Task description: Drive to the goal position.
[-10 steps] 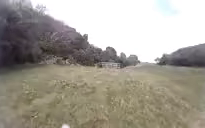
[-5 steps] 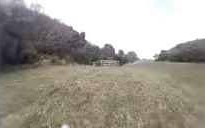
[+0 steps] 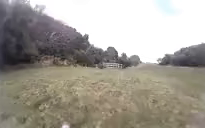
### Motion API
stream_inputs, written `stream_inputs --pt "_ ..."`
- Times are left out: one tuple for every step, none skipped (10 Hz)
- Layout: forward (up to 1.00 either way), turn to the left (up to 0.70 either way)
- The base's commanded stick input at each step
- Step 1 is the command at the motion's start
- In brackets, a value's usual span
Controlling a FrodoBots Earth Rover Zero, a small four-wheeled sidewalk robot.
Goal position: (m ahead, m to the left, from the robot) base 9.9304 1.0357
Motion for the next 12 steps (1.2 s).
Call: stream_inputs --pt "1.0 -0.4" --pt "1.0 -0.4" --pt "1.0 -0.4" --pt "1.0 -0.4" --pt "1.0 -0.4" --pt "1.0 -0.39" --pt "1.0 -0.24" --pt "1.0 -0.08" --pt "1.0 0.0" --pt "1.0 0.0" --pt "1.0 0.0" --pt "1.0 0.0"
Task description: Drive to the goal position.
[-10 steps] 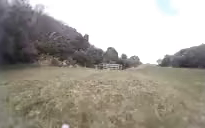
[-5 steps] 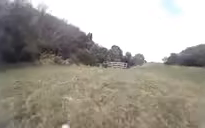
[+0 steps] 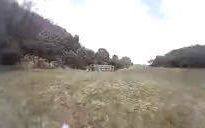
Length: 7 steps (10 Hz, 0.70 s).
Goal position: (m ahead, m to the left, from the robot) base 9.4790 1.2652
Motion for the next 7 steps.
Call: stream_inputs --pt "1.0 0.0" --pt "1.0 0.0" --pt "1.0 0.0" --pt "1.0 0.0" --pt "1.0 -0.01" --pt "1.0 -0.11" --pt "1.0 -0.22"
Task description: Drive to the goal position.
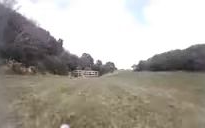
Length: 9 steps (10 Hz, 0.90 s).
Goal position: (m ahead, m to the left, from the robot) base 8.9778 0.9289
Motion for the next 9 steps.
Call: stream_inputs --pt "1.0 -0.29" --pt "1.0 -0.37" --pt "1.0 -0.4" --pt "1.0 -0.4" --pt "1.0 -0.08" --pt "1.0 -0.04" --pt "1.0 0.0" --pt "1.0 0.0" --pt "1.0 0.0"
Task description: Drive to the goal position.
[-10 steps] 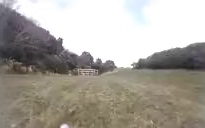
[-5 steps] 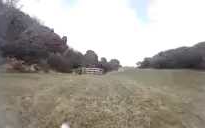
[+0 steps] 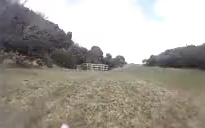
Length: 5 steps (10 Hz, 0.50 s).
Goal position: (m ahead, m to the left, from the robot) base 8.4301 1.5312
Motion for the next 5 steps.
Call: stream_inputs --pt "1.0 0.0" --pt "1.0 0.0" --pt "1.0 -0.1" --pt "1.0 -0.24" --pt "1.0 -0.4"
